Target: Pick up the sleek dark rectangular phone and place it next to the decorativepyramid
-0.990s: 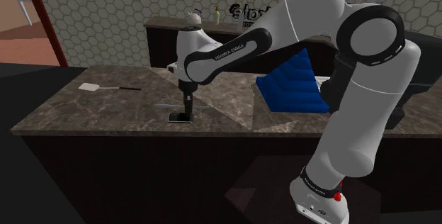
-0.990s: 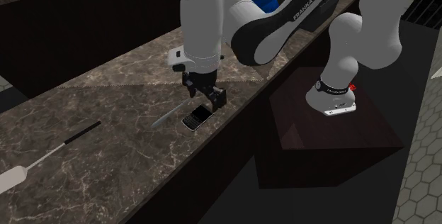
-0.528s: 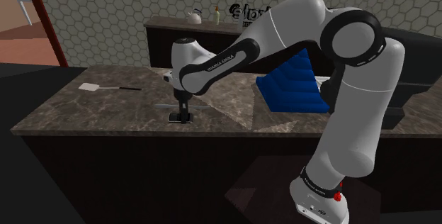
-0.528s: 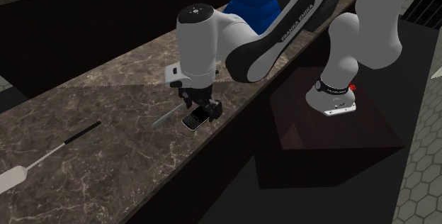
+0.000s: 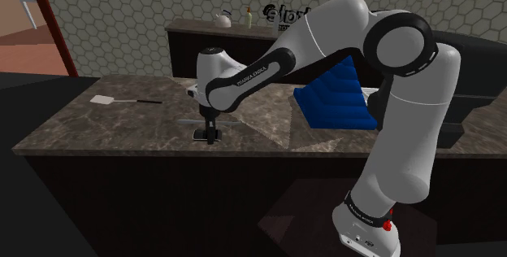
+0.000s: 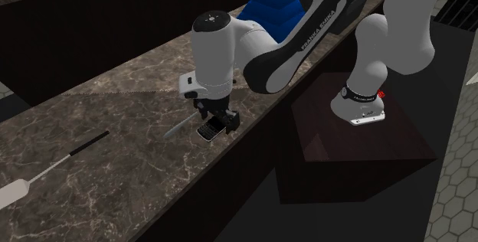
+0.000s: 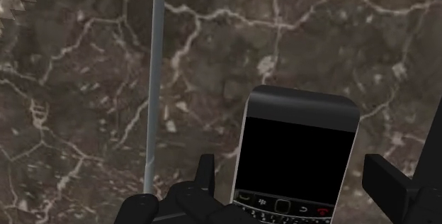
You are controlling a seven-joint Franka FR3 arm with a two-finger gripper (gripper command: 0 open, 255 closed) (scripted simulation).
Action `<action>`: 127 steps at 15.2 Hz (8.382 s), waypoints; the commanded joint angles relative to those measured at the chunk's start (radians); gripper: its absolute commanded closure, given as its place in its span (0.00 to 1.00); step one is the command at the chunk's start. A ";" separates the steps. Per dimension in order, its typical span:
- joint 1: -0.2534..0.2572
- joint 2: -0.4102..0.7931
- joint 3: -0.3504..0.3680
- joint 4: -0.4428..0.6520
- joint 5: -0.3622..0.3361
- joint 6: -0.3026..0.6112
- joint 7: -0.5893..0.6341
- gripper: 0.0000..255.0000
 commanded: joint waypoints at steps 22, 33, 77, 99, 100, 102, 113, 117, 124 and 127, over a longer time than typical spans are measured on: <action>-0.003 -0.076 0.004 0.058 0.018 -0.133 -0.015 1.00; -0.004 -0.129 0.006 0.143 0.029 -0.270 -0.026 1.00; 0.007 -0.066 0.012 0.828 0.026 -0.893 -0.041 1.00; -0.106 -0.659 -0.136 0.234 0.050 -0.884 -0.294 1.00; -0.111 -0.688 -0.147 0.210 0.045 -0.888 -0.309 1.00; -0.121 -0.744 -0.171 0.166 0.034 -0.900 -0.342 1.00; -0.181 -1.004 -0.316 0.015 -0.073 -0.994 -0.532 1.00; -0.204 -1.076 -0.375 -0.004 -0.128 -1.036 -0.609 1.00; -0.219 -1.146 -0.405 -0.119 -0.160 -0.986 -0.629 1.00; -0.224 -1.168 -0.410 -0.173 -0.166 -0.954 -0.626 1.00</action>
